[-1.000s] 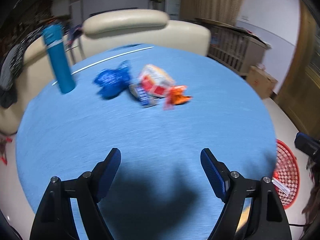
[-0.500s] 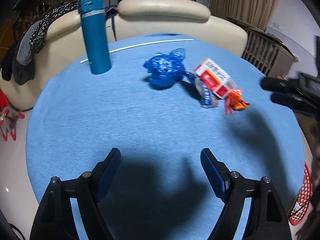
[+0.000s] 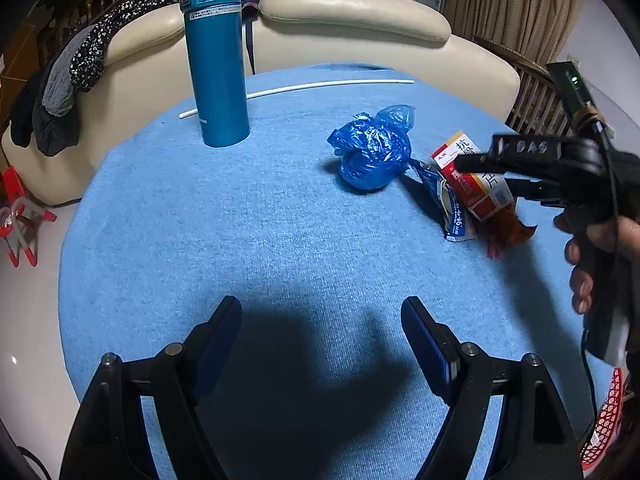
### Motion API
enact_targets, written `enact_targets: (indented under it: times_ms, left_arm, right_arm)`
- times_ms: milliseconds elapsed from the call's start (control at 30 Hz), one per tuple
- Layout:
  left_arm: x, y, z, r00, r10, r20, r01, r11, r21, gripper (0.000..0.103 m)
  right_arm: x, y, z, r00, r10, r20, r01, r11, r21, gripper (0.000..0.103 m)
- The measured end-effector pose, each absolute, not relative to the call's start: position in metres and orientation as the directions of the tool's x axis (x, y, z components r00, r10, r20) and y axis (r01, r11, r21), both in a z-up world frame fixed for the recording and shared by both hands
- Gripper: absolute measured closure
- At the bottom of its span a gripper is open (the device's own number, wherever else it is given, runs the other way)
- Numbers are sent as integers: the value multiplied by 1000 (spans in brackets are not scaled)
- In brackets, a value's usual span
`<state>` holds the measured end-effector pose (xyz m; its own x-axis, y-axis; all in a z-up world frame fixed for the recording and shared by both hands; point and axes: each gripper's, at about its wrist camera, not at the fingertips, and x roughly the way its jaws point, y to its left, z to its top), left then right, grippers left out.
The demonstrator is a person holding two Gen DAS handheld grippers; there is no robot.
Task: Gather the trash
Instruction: 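Grasp the blue-white snack packet with the left tool while the right tool grasps the red-white medicine box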
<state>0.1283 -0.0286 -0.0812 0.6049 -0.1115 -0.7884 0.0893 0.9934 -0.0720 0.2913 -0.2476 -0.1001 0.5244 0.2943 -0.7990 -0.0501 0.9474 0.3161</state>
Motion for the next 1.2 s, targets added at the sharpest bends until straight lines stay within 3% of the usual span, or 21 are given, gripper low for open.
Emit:
enact_targets:
  times_ms: [67, 667, 1200]
  left_arm:
    - [128, -28, -81, 603, -112, -790, 88, 993, -73, 21]
    - [124, -69, -68, 585, -161, -795, 122, 986, -110, 21]
    - [235, -142, -87, 528, -176, -831, 78, 984, -159, 21]
  right_arm:
    - [291, -243, -102, 518, 302, -800, -66, 947, 314, 54]
    - [191, -276, -38, 681, 302, -667, -100, 941, 324, 55]
    - [111, -342, -58, 703, 294, -648, -4, 912, 409, 55]
